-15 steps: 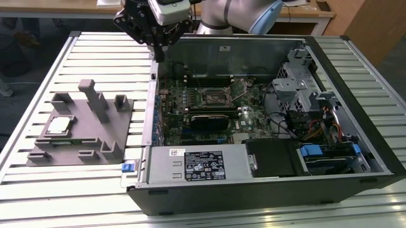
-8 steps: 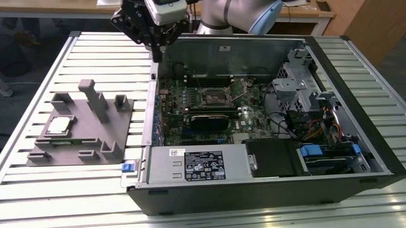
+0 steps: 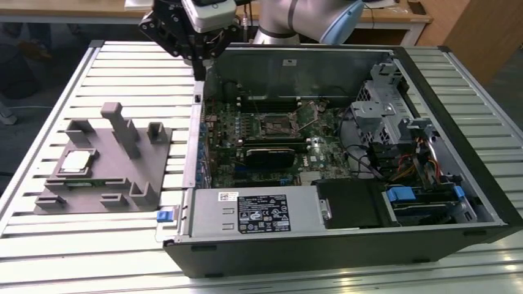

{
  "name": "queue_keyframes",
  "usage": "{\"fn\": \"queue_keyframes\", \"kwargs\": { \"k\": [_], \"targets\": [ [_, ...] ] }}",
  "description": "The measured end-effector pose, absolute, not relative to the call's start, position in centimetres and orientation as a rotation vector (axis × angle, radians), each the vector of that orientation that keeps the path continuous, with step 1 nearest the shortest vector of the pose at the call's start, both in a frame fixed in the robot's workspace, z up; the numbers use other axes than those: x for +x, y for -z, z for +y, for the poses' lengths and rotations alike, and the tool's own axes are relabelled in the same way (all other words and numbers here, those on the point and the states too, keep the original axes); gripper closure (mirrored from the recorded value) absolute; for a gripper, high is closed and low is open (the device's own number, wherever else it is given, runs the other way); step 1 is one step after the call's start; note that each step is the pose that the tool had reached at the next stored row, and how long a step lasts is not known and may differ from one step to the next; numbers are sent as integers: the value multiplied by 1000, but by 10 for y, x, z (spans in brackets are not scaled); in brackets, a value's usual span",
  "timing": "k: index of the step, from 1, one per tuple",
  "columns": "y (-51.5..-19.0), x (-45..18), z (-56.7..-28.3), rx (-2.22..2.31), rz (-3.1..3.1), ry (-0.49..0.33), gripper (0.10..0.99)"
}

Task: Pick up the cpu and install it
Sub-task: 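Reach for the cpu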

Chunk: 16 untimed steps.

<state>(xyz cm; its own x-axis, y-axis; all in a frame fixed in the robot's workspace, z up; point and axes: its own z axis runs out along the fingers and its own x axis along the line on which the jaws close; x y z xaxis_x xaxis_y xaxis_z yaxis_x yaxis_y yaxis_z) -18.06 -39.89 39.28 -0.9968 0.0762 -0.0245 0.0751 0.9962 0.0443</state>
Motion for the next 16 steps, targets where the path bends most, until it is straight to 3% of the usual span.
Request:
{"fn": "queue_keyframes", "kwargs": {
  "k": [16],
  "targets": [
    [-393, -190, -399, 118, 3112, -68, 980]
  ]
}}
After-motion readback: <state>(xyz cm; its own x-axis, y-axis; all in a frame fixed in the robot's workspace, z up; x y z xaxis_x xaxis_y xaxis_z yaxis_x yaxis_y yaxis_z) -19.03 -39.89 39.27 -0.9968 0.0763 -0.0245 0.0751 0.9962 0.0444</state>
